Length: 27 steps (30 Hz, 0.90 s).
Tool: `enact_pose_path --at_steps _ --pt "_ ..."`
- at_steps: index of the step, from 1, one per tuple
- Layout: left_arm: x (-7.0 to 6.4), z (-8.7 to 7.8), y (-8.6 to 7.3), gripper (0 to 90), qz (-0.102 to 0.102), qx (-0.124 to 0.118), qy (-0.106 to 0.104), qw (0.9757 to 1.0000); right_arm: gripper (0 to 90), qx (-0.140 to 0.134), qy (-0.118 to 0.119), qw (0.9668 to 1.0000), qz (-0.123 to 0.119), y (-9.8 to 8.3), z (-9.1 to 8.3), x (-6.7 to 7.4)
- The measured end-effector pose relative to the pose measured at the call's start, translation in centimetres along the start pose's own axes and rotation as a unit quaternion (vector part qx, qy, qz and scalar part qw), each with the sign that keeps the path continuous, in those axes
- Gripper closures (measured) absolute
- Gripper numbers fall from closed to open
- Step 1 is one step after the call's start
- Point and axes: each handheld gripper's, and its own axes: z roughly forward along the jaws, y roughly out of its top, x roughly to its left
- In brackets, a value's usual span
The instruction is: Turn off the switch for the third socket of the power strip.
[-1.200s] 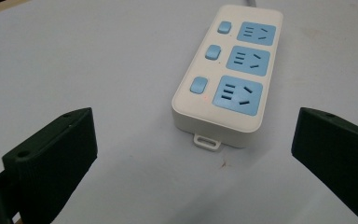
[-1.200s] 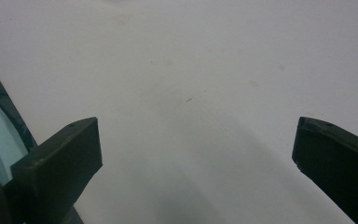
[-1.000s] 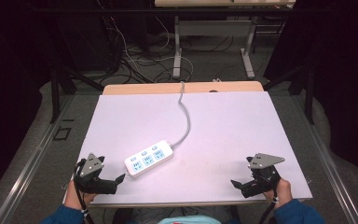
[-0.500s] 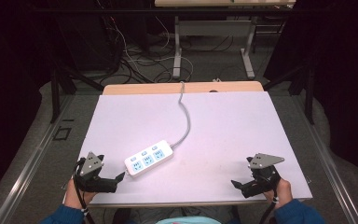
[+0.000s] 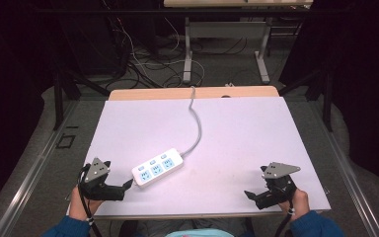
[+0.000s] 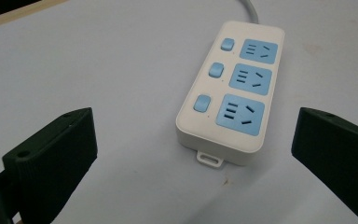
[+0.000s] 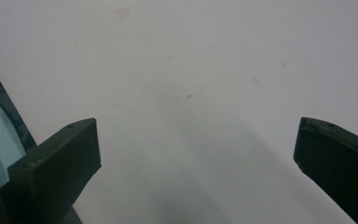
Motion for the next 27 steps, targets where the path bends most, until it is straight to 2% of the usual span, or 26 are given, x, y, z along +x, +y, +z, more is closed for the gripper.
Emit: enact_pose_path --at_steps 3,5,21,27 --pt "0.1 0.0 0.2 0.1 -0.004 0.001 -0.004 1.0 0.0 0.005 0.004 0.9999 -0.01 0.0 0.0 -0.2" --pt "0.0 0.0 0.4 0.1 -0.007 -0.001 -0.003 1.0 0.1 0.005 0.003 1.0 -0.006 0.0 0.1 -0.1" --pt "-0.4 1.2 1.9 0.1 0.008 -0.005 0.003 1.0 0.5 0.015 0.0 0.9999 -0.006 0.0 0.2 0.0" --pt "-0.7 1.8 2.5 0.1 0.014 -0.007 -0.002 0.9999 0.6 0.017 0.001 0.9998 -0.008 0.0 0.2 0.0"
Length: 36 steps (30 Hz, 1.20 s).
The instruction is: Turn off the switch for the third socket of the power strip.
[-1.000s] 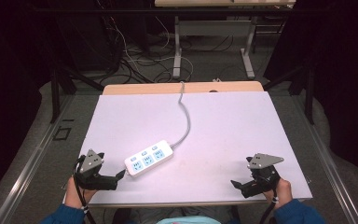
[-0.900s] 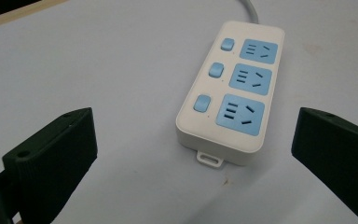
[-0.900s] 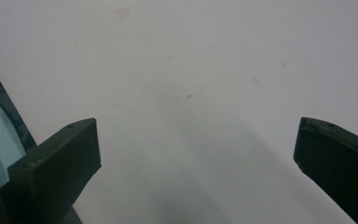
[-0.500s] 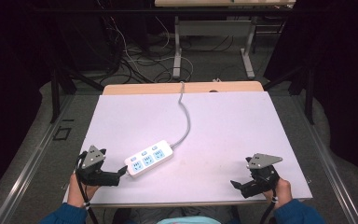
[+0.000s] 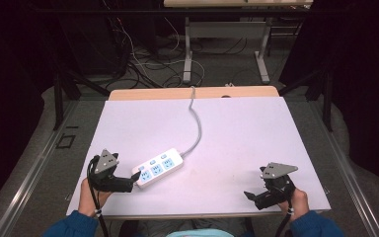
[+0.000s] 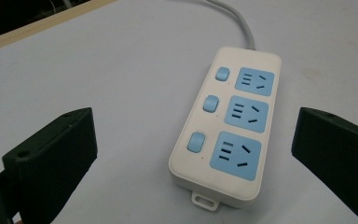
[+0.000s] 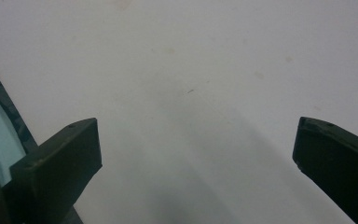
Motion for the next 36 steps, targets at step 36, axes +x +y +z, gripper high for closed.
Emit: enact_pose_path --at_steps 36 --pt "-0.9 3.7 2.9 0.0 0.013 0.002 -0.016 0.9998 1.8 0.004 0.003 1.0 -0.002 0.0 0.1 0.0"
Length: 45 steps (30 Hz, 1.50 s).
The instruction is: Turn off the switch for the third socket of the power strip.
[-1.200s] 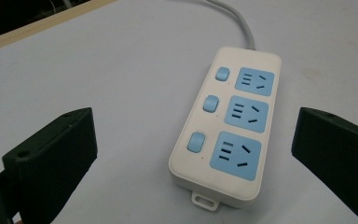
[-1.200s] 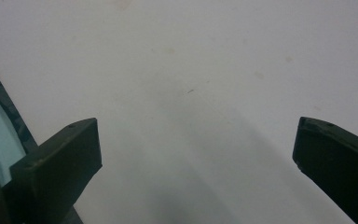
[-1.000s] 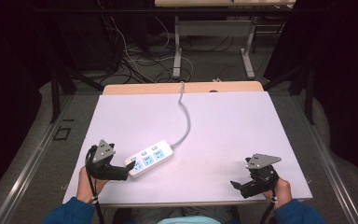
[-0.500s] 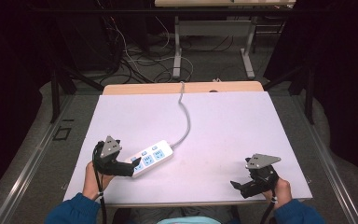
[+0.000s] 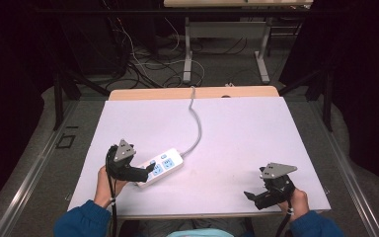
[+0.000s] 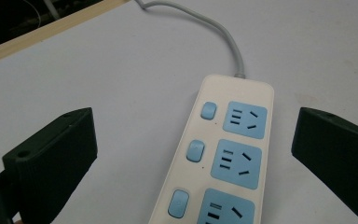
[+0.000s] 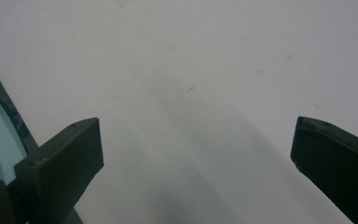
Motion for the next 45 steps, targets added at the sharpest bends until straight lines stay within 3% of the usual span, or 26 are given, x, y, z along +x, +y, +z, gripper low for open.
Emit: enact_pose_path --at_steps 26,41,45 --pt "-1.0 2.7 1.4 0.0 0.005 0.01 -0.022 0.9997 2.1 0.006 0.001 1.0 -0.007 0.0 0.0 -0.1" --pt "-1.5 3.8 1.9 0.0 0.016 0.023 -0.022 0.9994 2.1 -0.002 0.0 1.0 -0.004 0.0 0.2 -0.1" --pt "-1.5 4.0 1.8 0.0 0.008 0.022 -0.023 0.9995 2.2 0.003 0.0 1.0 -0.006 0.0 0.1 -0.1"
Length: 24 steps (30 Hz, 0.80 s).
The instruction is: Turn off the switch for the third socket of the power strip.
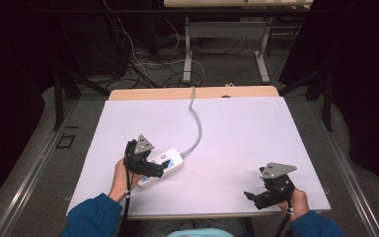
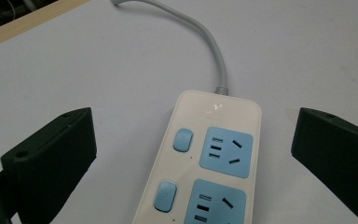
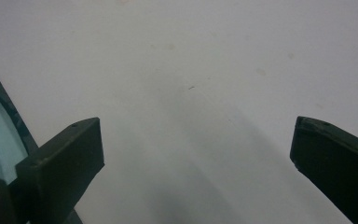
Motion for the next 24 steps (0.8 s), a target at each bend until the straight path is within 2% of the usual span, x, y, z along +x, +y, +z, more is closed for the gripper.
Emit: enact_pose_path --at_steps 6,9,11,12,13,14,16,17,19,24 --pt "0.3 0.4 0.1 0.7 -0.006 0.007 -0.001 1.0 2.2 0.001 -0.003 1.0 0.005 0.0 0.0 0.1" --pt "0.6 0.7 0.2 1.7 -0.012 0.01 -0.003 0.9999 2.2 0.005 0.0 1.0 -0.002 0.0 0.0 0.0" --pt "0.7 1.0 0.3 4.9 -0.018 0.014 -0.004 0.9997 2.2 0.007 0.0 0.9999 0.008 0.0 0.0 0.1" --pt "0.8 1.2 0.3 11.5 -0.021 0.012 -0.006 0.9997 2.3 0.003 0.001 1.0 0.001 0.0 0.0 0.0" --pt "0.9 1.3 0.4 11.5 -0.018 0.014 -0.006 0.9997 2.3 0.003 0.001 1.0 0.001 0.0 0.0 0.0" --pt "0.9 1.4 0.4 17.2 -0.019 0.016 -0.007 0.9997 2.3 0.002 -0.004 1.0 0.002 0.0 0.0 0.1" --pt "0.9 1.6 0.4 22.9 -0.023 0.015 -0.008 0.9996 2.3 0.006 0.0 1.0 0.002 0.0 0.0 0.0" --pt "1.0 1.6 0.4 31.9 -0.022 0.013 -0.009 0.9996 2.4 -0.002 -0.003 1.0 0.0 0.0 0.0 0.0" --pt "1.0 1.7 0.4 33.9 -0.023 0.013 -0.011 0.9996 2.5 0.002 -0.001 1.0 0.005 0.0 0.0 0.0" --pt "1.3 1.9 0.4 50.1 -0.028 0.01 -0.018 0.9994 2.5 -0.002 -0.003 1.0 0.0 0.0 0.0 0.0"
